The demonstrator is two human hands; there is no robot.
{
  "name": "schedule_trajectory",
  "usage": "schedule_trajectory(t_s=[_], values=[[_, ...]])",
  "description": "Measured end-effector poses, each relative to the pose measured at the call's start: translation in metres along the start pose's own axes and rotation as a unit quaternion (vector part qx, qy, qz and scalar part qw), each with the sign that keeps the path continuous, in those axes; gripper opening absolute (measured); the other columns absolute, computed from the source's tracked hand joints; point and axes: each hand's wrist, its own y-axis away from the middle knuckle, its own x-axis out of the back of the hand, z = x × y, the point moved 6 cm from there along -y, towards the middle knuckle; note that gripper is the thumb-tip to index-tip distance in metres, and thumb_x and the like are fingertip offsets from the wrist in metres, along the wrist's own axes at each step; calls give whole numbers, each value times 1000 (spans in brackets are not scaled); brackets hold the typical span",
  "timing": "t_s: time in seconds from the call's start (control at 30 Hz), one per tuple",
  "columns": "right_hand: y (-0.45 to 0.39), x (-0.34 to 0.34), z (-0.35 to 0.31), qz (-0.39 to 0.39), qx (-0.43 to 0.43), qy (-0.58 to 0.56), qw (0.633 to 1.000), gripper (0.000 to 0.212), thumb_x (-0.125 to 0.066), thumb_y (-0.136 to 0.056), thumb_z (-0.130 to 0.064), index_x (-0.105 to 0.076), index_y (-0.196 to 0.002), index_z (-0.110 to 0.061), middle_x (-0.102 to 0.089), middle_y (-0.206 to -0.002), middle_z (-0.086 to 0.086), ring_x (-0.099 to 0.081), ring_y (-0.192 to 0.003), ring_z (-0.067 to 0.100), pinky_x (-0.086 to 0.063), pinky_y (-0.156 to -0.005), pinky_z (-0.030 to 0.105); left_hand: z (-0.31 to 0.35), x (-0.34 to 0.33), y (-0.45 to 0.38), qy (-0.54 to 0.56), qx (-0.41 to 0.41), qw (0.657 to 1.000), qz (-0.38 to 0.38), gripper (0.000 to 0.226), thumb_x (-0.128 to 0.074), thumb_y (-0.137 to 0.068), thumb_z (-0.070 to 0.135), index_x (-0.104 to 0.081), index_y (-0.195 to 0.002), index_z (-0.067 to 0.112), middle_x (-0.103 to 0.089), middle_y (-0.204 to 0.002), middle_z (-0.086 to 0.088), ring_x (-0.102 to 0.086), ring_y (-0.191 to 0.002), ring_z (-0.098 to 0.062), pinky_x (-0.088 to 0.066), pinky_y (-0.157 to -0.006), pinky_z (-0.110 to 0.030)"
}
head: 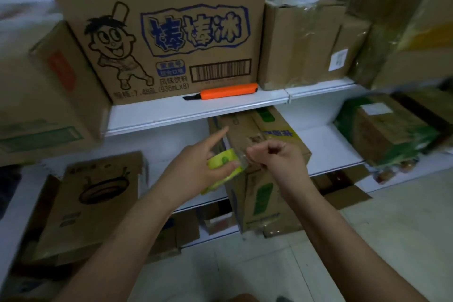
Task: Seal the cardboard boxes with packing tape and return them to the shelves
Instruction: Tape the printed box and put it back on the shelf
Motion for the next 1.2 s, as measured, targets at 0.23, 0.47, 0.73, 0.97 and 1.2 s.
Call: schedule_trajectory(t_s=[0.23, 0.47, 0.73, 0.97, 1.2], values=[[0, 127, 16, 181, -44, 12, 982, 6, -72, -83, -10, -77, -79, -10, -59, -58, -1, -47, -59, 13, -45, -55, 23, -5, -22, 21, -170, -34, 985, 21, 64, -47, -74, 82, -32, -133, 67, -74, -100, 7, -66, -81, -6, -48, -65, -18], [-18, 150, 34, 177, -47, 30, 983, 9, -72, -84, -12, -79, -80, -16, -64, -57, -14, -53, -60, 8, -47, -58, 19, 5, -46, 1, -285, -31, 957, 48, 62, -52, -86, 71, -35, -143, 58, -71, -121, 8, -68, -91, -13, -47, -66, -26], [-46, 154, 71, 175, -119, -105, 972, 4, -76, -81, -4, -75, -83, 0, -64, -59, 0, -47, -53, 13, -45, -52, 18, 9, -58, -24, -357, -1, 934, 22, 56, -52, -90, 67, -41, -143, 53, -69, -122, 9, -64, -105, -13, -31, -60, -26], [-60, 149, 84, 67, -126, -9, 990, 18, -72, -90, -21, -74, -82, -5, -66, -68, 2, -58, -62, 12, -52, -65, 23, -11, -61, -35, -305, -19, 952, -24, 61, -51, -89, 66, -35, -146, 53, -69, -122, 7, -63, -102, -15, -46, -70, -28], [-66, 162, 94, 32, -121, 182, 975, 92, -73, -86, -43, -20, -158, -22, -42, -153, -2, -62, -115, 22, -56, -91, 40, -15, -77, -35, -339, -34, 940, -30, 82, -11, -75, 75, 4, -151, 50, -62, -89, 7, -56, -69, -10, -50, -59, -30]])
